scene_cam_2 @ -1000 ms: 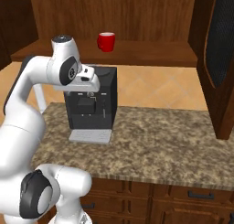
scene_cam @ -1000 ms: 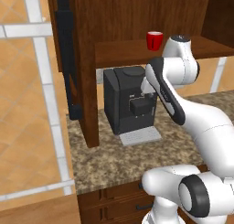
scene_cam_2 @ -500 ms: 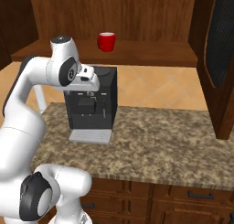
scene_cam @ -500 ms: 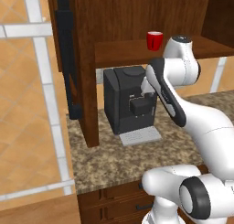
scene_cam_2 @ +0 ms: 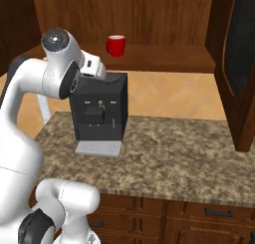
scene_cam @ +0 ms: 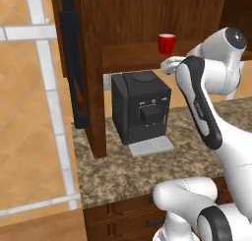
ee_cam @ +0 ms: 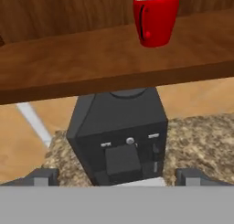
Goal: Gather all objects into one cabinet and sort the glasses and bowls to opposite sides.
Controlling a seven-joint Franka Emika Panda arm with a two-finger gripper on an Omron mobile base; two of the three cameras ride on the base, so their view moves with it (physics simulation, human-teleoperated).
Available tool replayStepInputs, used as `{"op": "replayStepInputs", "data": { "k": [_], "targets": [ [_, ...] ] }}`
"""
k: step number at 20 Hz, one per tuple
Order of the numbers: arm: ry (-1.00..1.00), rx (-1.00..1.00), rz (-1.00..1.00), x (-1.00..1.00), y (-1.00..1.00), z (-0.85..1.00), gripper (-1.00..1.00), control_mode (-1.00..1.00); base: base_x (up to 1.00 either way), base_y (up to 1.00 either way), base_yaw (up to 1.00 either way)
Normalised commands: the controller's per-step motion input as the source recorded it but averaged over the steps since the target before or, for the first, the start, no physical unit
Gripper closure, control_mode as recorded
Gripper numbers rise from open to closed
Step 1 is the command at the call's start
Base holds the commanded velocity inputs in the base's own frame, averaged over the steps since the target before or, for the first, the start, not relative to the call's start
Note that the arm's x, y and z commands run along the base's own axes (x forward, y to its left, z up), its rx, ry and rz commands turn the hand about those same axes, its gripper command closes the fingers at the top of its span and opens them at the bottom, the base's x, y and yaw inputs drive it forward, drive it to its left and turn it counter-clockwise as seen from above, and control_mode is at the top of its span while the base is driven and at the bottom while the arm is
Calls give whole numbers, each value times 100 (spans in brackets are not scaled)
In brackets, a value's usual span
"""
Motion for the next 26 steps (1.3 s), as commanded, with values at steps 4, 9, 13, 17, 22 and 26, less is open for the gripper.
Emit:
{"op": "replayStepInputs", "data": {
  "k": [4, 9, 13, 17, 22, 26],
  "targets": [
    [-46, 3, -63, 0, 64, 9, -100, -100, 0, 0, 0],
    [-5, -2, -22, 0, 47, 0, -100, -100, 0, 0, 0],
    [3, 1, 0, 1, 0, 20, -100, -100, 0, 0, 0],
    [11, -6, 0, 2, 8, 97, -100, -100, 0, 0, 0],
    [12, -49, 0, 10, 0, 61, -100, -100, 0, 0, 0],
    [-2, -26, 0, 6, -9, -19, -100, -100, 0, 0, 0]
  ]
}}
